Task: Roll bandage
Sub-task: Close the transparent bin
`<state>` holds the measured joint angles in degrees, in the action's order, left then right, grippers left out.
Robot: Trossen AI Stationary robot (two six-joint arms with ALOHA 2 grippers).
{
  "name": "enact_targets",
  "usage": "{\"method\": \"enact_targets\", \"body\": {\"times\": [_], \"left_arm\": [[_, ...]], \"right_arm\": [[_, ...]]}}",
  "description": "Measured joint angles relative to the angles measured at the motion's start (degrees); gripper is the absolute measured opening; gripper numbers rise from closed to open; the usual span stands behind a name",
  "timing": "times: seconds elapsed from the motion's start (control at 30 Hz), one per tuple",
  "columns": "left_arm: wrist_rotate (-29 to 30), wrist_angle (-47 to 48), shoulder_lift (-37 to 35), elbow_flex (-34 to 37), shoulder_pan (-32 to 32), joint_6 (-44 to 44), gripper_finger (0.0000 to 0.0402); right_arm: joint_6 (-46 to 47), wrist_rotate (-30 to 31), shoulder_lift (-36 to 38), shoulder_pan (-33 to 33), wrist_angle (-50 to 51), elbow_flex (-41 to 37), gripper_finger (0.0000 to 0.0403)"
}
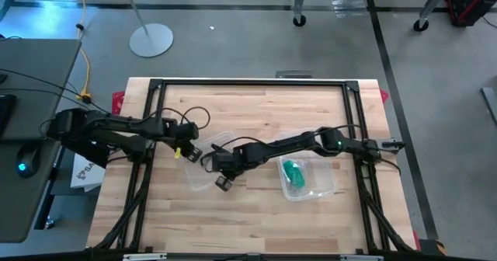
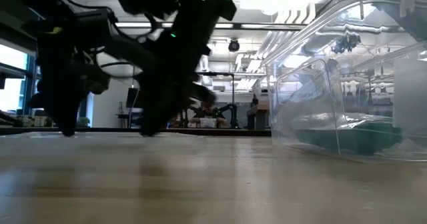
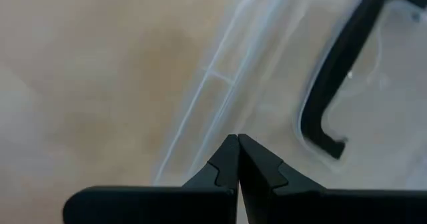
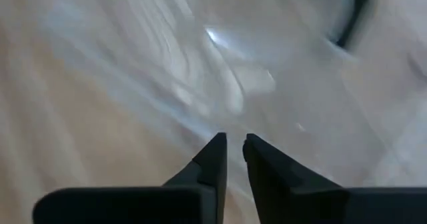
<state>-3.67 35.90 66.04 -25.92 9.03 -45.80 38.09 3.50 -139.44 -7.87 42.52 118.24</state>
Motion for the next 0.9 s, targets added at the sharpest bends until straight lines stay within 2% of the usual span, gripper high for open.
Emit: {"method": "enact_targets", "body": {"times": [0.1,0.2,0.33,0.4,0.53,0.63,0.73,0.9], "left_arm": [[-4.8,-1.2,-0.1,1.0,-3.2,-4.5,0.0000],[-7.1,-3.2,-1.1,1.0,-8.0,-10.7,0.0000],[-7.0,-8.9,-1.8,0.4,-15.7,-19.8,0.0000],[-4.7,-10.0,-1.6,-0.3,-19.3,-23.3,0.0000],[2.9,-10.1,-1.7,-2.5,-25.1,-28.1,0.0000],[7.3,-10.9,-1.7,-2.7,-26.0,-29.0,0.0000],[8.9,-13.4,-0.8,-1.9,-25.4,-27.5,0.0000],[9.3,-19.8,2.6,-0.5,-24.4,-25.9,0.0000]], "right_arm": [[-3.7,0.0,-0.1,0.0,7.5,0.0,0.0042],[-9.5,0.4,0.2,0.0,13.8,0.2,0.0039],[-17.4,0.3,1.8,-0.3,24.0,-0.1,0.0039],[-19.3,0.4,3.5,-0.9,27.2,-0.2,0.0039],[-28.7,0.6,7.0,-2.7,26.0,0.1,0.0039],[-40.0,0.9,6.6,-3.6,21.9,-0.1,0.0039],[-50.1,-0.4,6.6,-3.1,15.7,-0.1,0.0044],[-65.3,-5.4,6.7,-0.4,14.2,-0.1,0.0104]]}}
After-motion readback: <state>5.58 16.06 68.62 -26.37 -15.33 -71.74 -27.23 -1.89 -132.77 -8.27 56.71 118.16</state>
